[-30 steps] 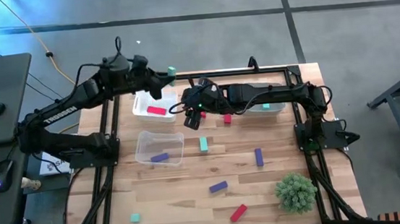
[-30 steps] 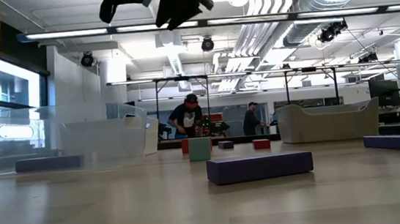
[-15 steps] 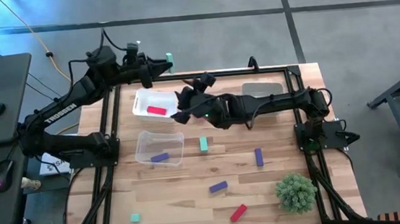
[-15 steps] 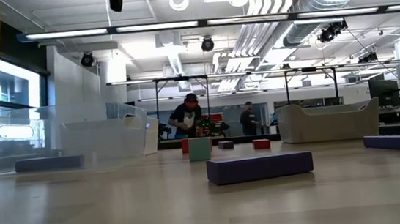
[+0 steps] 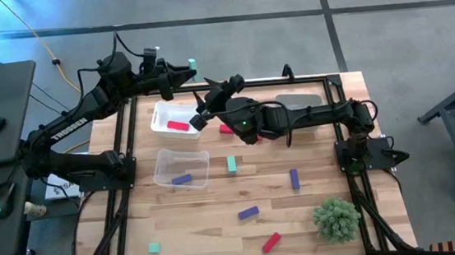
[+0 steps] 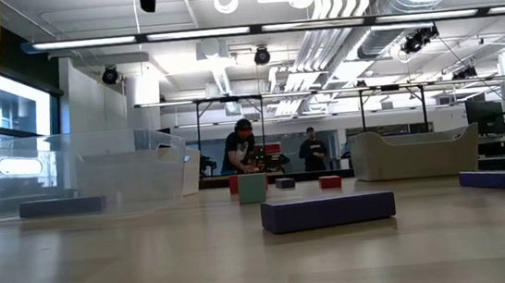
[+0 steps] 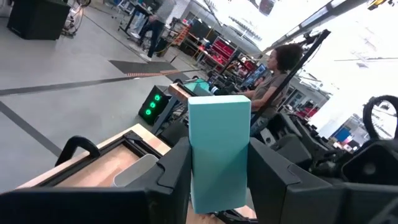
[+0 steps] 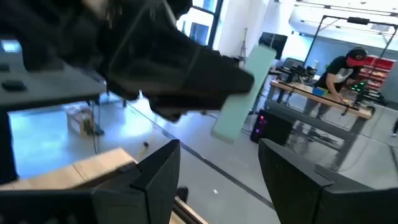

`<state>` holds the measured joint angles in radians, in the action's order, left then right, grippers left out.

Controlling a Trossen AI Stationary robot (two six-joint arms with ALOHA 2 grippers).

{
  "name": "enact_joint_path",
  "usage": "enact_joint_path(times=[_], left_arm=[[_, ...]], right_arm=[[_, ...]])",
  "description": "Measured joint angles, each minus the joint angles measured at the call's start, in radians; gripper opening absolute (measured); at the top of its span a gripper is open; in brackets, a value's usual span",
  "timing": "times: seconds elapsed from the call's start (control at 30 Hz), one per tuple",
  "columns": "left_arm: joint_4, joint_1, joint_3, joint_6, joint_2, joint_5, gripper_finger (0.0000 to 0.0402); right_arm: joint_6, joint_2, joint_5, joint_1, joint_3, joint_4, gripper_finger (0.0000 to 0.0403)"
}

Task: Sort & place blocks by color
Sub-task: Put the light blue block into the grey bin

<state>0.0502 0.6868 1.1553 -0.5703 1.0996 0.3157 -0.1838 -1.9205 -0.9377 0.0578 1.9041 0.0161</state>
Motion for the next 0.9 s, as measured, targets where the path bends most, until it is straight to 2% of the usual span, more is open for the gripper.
enact_joint_path(times=[0.63, 0.77, 0.9], left_arm=[[0.001, -0.025, 0.001, 0.07, 0.038, 0.0, 0.0101], [-0.006, -0.027, 0.001, 0.07, 0.054, -0.002, 0.0102], [-0.015, -0.027, 0.001, 0.07, 0.053, -0.001, 0.0101]], right_arm=[[0.127, 0.0, 0.034, -0.048, 0.0, 0.009, 0.0208], [0.157, 0.0, 0.035, -0.053, 0.0, -0.032, 0.0189], [0.158, 0.0, 0.037, -0.053, 0.0, -0.039, 0.0151]])
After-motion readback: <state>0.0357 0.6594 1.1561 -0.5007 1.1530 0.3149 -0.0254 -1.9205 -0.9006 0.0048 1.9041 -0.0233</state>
